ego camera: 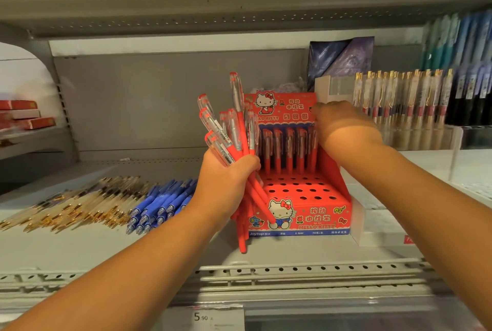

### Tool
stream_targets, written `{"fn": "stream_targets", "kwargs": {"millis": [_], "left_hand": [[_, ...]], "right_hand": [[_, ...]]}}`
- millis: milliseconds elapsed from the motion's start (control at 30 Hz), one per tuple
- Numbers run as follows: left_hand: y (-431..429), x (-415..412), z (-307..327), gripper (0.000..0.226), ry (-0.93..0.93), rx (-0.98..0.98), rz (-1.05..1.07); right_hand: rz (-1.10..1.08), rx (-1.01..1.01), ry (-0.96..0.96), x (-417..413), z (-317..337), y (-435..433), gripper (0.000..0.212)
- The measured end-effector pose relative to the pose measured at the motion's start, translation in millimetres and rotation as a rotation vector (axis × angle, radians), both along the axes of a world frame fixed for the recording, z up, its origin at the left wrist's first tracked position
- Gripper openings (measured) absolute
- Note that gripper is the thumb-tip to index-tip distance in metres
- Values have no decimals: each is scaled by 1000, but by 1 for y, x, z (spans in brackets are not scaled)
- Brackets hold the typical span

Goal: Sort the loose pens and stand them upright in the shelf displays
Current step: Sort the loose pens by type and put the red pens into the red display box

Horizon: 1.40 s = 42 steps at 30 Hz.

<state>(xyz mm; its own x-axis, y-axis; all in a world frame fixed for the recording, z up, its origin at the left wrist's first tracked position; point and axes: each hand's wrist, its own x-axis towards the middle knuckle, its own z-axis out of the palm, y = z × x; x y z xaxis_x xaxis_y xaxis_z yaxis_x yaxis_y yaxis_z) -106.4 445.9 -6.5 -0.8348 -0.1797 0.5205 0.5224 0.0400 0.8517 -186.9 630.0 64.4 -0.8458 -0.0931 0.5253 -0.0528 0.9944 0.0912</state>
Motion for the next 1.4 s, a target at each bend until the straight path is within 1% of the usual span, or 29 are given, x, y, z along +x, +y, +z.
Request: {"fn": "stream_targets", "kwargs": {"millis": [67,167,233,300,367,400,433,467,500,533,567,600,633,667,700,767,867,1000,1067,1133,1167,1267,1333,1400], "left_hand": [[0,1,0,7,4,5,-10],[0,3,1,19,13,14,-26],[0,3,1,13,9,9,-26],[0,4,1,8,-10,-4,-42],[1,5,2,7,-23,-20,-64],[2,5,2,7,-22,-23,-72],[3,6,3,7,-21,-20,-76],[3,6,3,9,-19,-7,-77],[3,6,4,10,-18,9,-76],[3,7,4,11,-18,22,-73],[2,7,5,12,-17,31,-69],[2,8,5,12,-15,37,-66],[2,9,6,12,-11,43,-64],[2,9,7,11,-7,48,-62],[2,9,7,11,-5,55,-61],[2,9,7,12,-6,65,-59],[1,9,6,8,-23,73,-69],[2,9,6,9,-78,101,-82],[1,7,6,6,-80,141,-47],[0,5,7,11,-82,179,2],[-1,4,8,14,-84,183,36],[-5,0,7,22,-86,172,126],[-8,-2,7,23,-73,170,175],[-9,-4,6,23,-69,147,209]], "right_hand": [[-22,25,-37,3,0,-2,46],[-52,118,-73,11,-3,-7,43],[-59,143,-105,15,-3,-11,43],[-52,107,-103,17,-3,-12,39],[-6,32,-30,19,-6,-11,30],[63,-48,46,19,-8,-11,27],[173,-174,113,21,-10,-12,24],[328,-367,138,25,-11,-14,22],[510,-627,89,31,-10,-18,20],[689,-901,-36,37,-8,-24,16],[825,-1095,-167,40,-7,-29,12],[922,-1178,-263,43,-6,-32,8],[983,-1186,-317,44,-6,-35,8],[1017,-1170,-334,44,-9,-38,14],[1034,-1162,-332,43,-11,-41,18],[1059,-1204,-316,40,-18,-45,18],[1103,-1315,-285,36,-28,-48,13],[1086,-1442,-247,30,-32,-50,14],[1098,-1558,-283,29,-32,-51,13],[1123,-1689,-308,27,-31,-51,13],[1122,-1722,-290,27,-30,-50,13],[1054,-1710,-125,21,-27,-45,19],[1006,-1626,6,16,-28,-42,26],[994,-1507,90,11,-31,-41,32]]}}
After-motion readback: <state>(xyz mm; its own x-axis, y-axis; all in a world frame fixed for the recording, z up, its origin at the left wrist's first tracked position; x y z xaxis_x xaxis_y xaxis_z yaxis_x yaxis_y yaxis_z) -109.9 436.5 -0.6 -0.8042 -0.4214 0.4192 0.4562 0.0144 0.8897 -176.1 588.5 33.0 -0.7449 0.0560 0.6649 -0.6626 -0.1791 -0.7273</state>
